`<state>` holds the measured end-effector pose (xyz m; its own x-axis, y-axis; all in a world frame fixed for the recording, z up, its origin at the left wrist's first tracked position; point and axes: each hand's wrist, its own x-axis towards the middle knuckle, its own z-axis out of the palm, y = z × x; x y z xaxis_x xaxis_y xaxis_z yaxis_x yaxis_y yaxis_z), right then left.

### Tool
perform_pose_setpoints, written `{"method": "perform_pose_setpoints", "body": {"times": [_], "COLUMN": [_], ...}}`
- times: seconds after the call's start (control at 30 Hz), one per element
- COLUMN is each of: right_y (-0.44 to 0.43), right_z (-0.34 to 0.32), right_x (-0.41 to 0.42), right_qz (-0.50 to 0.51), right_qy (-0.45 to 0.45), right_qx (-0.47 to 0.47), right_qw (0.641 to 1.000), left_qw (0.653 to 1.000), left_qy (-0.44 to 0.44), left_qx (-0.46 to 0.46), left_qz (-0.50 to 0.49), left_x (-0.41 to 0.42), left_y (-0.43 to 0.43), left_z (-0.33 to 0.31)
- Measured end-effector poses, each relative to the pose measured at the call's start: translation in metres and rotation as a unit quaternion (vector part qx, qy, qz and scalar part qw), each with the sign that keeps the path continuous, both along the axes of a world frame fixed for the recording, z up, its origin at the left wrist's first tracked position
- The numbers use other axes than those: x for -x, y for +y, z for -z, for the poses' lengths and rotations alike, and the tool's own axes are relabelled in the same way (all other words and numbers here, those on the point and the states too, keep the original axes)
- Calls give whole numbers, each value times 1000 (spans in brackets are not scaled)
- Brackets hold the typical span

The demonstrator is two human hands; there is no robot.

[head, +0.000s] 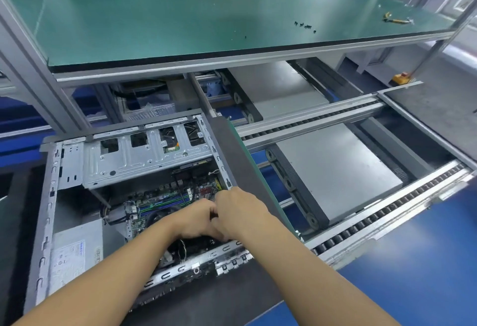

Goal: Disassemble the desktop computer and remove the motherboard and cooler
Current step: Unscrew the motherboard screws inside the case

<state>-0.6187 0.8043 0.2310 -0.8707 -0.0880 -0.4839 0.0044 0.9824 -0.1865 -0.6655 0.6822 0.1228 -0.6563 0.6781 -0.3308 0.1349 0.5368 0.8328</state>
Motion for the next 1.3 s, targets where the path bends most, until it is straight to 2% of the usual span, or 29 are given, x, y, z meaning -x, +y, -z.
{"method": "perform_pose_setpoints", "body": {"times": [0.13, 0.37, 0.5, 0.63, 0.73, 0.9, 1.07, 1.17, 1.3], "right_y": [4, 6, 6, 6, 7, 5, 8, 3, -3], "right_z": [6, 5, 3, 6, 10, 4, 4, 1, 4], "right_x": [4, 10, 14, 10, 11, 17, 20, 17, 15], "right_qz": [-1, -60, -57, -20, -27, -67, -80, -47, -63], "right_qy": [22, 3, -19, 17, 38, -1, -7, 29, 41], "right_qx": [-17, 4, 12, -10, -45, -34, 1, -29, -61], "right_qw": [1000, 998, 998, 1000, 998, 997, 997, 998, 995], "left_qw": [1000, 999, 999, 999, 999, 999, 1000, 999, 999], "left_qy": [-7, -27, -23, -16, -4, -20, -1, 1, -10], "left_qx": [0, -14, -14, -29, -31, -32, -19, -28, -28], "left_qz": [-1, -17, -25, -17, -13, 3, 5, 19, 15], "left_x": [-2, 1, 2, 4, 6, 8, 8, 9, 9], "left_y": [4, -3, -3, -1, 0, -6, -5, -3, -3], "left_z": [1, 10, 12, 16, 17, 19, 18, 19, 20]}}
